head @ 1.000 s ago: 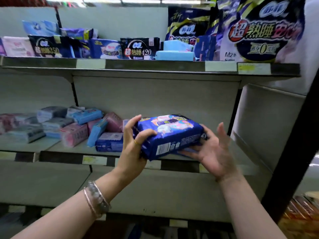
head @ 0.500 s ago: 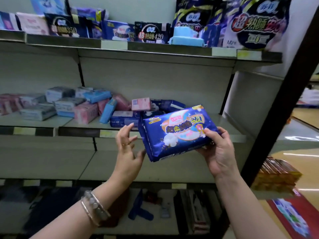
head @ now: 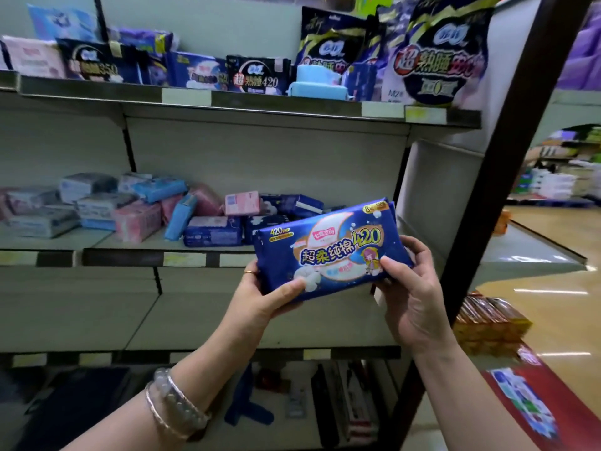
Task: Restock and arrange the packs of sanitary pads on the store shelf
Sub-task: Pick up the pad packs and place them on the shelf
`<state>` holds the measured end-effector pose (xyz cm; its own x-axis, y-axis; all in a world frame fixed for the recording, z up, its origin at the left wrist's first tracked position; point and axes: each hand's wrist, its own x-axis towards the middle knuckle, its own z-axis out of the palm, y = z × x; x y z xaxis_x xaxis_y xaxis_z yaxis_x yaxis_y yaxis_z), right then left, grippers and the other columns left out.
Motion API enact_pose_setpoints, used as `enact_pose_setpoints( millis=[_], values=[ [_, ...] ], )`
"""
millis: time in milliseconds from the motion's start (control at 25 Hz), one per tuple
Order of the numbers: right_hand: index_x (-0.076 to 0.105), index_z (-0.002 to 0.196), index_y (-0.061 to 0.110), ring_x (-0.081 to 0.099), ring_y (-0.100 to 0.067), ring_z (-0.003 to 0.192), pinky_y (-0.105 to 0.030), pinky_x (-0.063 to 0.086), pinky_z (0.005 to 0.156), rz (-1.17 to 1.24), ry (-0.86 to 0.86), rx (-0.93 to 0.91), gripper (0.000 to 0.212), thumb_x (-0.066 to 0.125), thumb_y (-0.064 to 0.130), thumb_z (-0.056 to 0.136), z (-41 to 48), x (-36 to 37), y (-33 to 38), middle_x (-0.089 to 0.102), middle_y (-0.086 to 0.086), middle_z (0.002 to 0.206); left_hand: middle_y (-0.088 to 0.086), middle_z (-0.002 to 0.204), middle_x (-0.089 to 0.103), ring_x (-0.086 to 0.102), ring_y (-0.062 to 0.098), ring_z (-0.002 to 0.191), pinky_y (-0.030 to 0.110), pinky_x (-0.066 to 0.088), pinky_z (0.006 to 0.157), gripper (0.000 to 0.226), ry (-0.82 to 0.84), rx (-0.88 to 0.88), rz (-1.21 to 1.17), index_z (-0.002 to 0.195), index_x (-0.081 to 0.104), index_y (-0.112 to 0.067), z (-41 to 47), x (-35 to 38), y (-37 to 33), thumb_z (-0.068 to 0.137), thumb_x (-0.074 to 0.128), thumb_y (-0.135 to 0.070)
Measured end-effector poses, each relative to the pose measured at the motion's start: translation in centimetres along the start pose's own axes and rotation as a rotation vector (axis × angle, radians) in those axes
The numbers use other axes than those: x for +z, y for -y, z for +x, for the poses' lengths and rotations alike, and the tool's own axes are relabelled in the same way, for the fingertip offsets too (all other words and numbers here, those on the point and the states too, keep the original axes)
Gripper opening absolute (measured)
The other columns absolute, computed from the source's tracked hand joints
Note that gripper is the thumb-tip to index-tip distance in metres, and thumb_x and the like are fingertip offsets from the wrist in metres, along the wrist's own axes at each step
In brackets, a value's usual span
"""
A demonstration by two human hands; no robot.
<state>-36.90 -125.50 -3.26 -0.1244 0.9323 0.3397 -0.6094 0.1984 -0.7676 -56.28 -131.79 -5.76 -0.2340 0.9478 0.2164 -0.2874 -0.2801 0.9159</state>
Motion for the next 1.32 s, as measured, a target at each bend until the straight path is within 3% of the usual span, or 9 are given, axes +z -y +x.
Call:
enact_pose_setpoints(
  millis=[200,280,400,560,720,880,960,1080,1320],
  values=[
    [0.04,0.135,0.023,0.069,-0.016,0.081,-0.031,0.058,0.068,-0.197,-0.044,0.193,0.066,0.065,0.022,0.074,1.7,-6.1,2.0,0.064,-0.011,0.109,0.0,0.095,0.072,0.069,0.015,0.085,0.025,0.056,0.061,0.073,0.016,0.011,0.037,0.111,0.053,-0.019,0.5,3.5,2.7,0.044,0.079,-0.016],
    [0.043,0.135,0.02,0.069,-0.018,0.085,-0.033,0.058,0.072,-0.277,-0.015,0.255,0.07,0.067,0.027,0.069,2.3,-8.5,2.3,0.062,-0.015,0.115,-0.001,0.094,0.072,0.069,0.015,0.085,0.024,0.055,0.061,0.074,0.011,-0.022,0.05,0.113,0.053,-0.02,0.7,5.0,4.2,0.043,0.079,-0.016],
    [0.047,0.127,0.015,0.069,-0.011,0.079,-0.024,0.056,0.064,-0.34,-0.015,0.259,0.064,0.067,0.03,0.067,3.4,-11.3,1.8,0.062,-0.011,0.111,0.0,0.099,0.071,0.068,0.017,0.089,0.024,0.055,0.065,0.071,-0.017,-0.066,0.059,0.115,0.051,-0.023,0.9,6.9,6.9,0.05,0.078,-0.012],
    [0.056,0.107,0.01,0.068,-0.009,0.079,-0.02,0.053,0.065,-0.323,0.088,0.301,0.039,0.067,0.019,0.071,4.8,-14.8,-0.2,0.069,-0.003,0.093,0.0,0.107,0.069,0.066,0.019,0.097,0.027,0.055,0.078,0.058,-0.13,-0.094,0.069,0.119,0.052,-0.026,0.9,7.9,10.9,0.064,0.069,-0.013],
    [0.053,0.122,0.003,0.066,-0.014,0.087,-0.022,0.053,0.073,-0.347,0.152,0.368,0.062,0.074,0.011,0.064,5.1,-17.1,-2.9,0.068,-0.006,0.099,-0.001,0.108,0.069,0.063,0.023,0.103,0.037,0.048,0.091,0.049,-0.191,-0.137,0.112,0.112,0.055,-0.032,0.8,7.3,13.6,0.069,0.072,-0.015],
    [0.051,0.123,0.003,0.067,-0.007,0.078,-0.017,0.052,0.066,-0.353,0.1,0.395,0.058,0.068,0.003,0.068,4.7,-18.7,-5.8,0.067,-0.003,0.093,-0.003,0.112,0.068,0.063,0.019,0.106,0.039,0.046,0.094,0.044,-0.194,-0.213,0.136,0.112,0.057,-0.035,1.3,5.5,16.9,0.071,0.07,-0.027],
    [0.049,0.125,0.004,0.067,-0.004,0.075,-0.016,0.052,0.064,-0.367,0.065,0.41,0.062,0.068,0.001,0.066,4.4,-19.8,-7.4,0.066,-0.001,0.093,-0.004,0.11,0.069,0.064,0.017,0.102,0.037,0.049,0.089,0.04,-0.164,-0.259,0.177,0.108,0.059,-0.036,1.6,4.4,19.1,0.07,0.071,-0.028],
    [0.047,0.129,0.002,0.067,-0.007,0.081,-0.017,0.053,0.067,-0.413,0.035,0.443,0.069,0.07,0.0,0.064,3.3,-22.0,-11.2,0.066,-0.006,0.101,-0.001,0.105,0.069,0.066,0.011,0.094,0.022,0.05,0.079,0.034,-0.168,-0.346,0.22,0.106,0.058,-0.03,1.5,2.4,23.4,0.076,0.072,-0.021],
    [0.053,0.123,0.013,0.067,-0.005,0.085,-0.017,0.053,0.065,-0.429,-0.059,0.477,0.068,0.07,-0.004,0.06,0.6,-26.0,-19.6,0.063,-0.003,0.106,-0.008,0.102,0.066,0.062,0.011,0.099,0.027,0.045,0.092,0.029,-0.217,-0.484,0.276,0.101,0.054,-0.032,1.1,-2.1,32.0,0.083,0.064,-0.012]
  ],
)
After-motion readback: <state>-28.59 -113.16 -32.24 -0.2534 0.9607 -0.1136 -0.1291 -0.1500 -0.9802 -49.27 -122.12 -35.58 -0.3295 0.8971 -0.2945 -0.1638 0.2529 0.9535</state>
